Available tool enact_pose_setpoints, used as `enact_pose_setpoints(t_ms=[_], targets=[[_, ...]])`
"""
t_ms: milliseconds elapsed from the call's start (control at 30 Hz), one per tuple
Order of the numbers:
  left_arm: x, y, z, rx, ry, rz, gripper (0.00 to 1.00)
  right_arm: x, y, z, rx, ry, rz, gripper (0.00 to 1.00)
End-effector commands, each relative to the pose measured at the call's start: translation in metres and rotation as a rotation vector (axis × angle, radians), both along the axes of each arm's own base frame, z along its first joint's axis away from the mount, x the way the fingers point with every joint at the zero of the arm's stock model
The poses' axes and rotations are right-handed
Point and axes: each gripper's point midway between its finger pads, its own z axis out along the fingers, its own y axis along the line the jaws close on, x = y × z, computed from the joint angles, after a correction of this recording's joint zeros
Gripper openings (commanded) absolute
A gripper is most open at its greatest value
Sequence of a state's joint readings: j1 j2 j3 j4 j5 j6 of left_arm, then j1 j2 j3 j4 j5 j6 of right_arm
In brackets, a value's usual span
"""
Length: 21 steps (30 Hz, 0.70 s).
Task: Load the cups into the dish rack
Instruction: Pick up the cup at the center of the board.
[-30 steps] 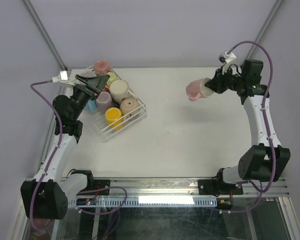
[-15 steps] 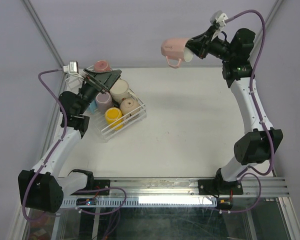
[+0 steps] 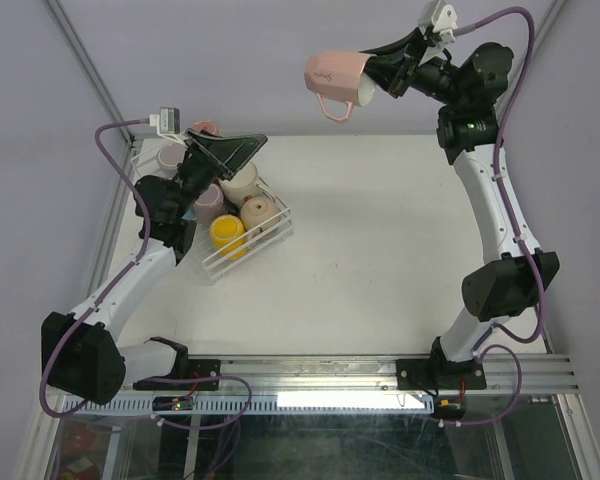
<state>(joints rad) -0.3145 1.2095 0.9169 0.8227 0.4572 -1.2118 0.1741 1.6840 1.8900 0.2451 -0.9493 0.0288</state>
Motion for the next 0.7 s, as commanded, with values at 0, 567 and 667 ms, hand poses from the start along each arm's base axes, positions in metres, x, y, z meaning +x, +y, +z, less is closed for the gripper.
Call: enact_pose_setpoints(t_ms=[0,567,667], targets=[[-0.024,-0.007,0.039,-0.038,-0.152,-0.049,0.96,-0.03,0.005,0.063,0.054,-0.223,0.024,0.0],[-0.015,-0.07,0.049,-0.03,-0.172,-0.194,0.92,-0.056,0.033,0.079,0.086,-0.275,0.121,0.0],[-0.006,-0.085,0.045,-0.009,-0.153,-0.242,0.87,-0.06,0.036,0.078,0.084,-0.272,0.137,0.0]])
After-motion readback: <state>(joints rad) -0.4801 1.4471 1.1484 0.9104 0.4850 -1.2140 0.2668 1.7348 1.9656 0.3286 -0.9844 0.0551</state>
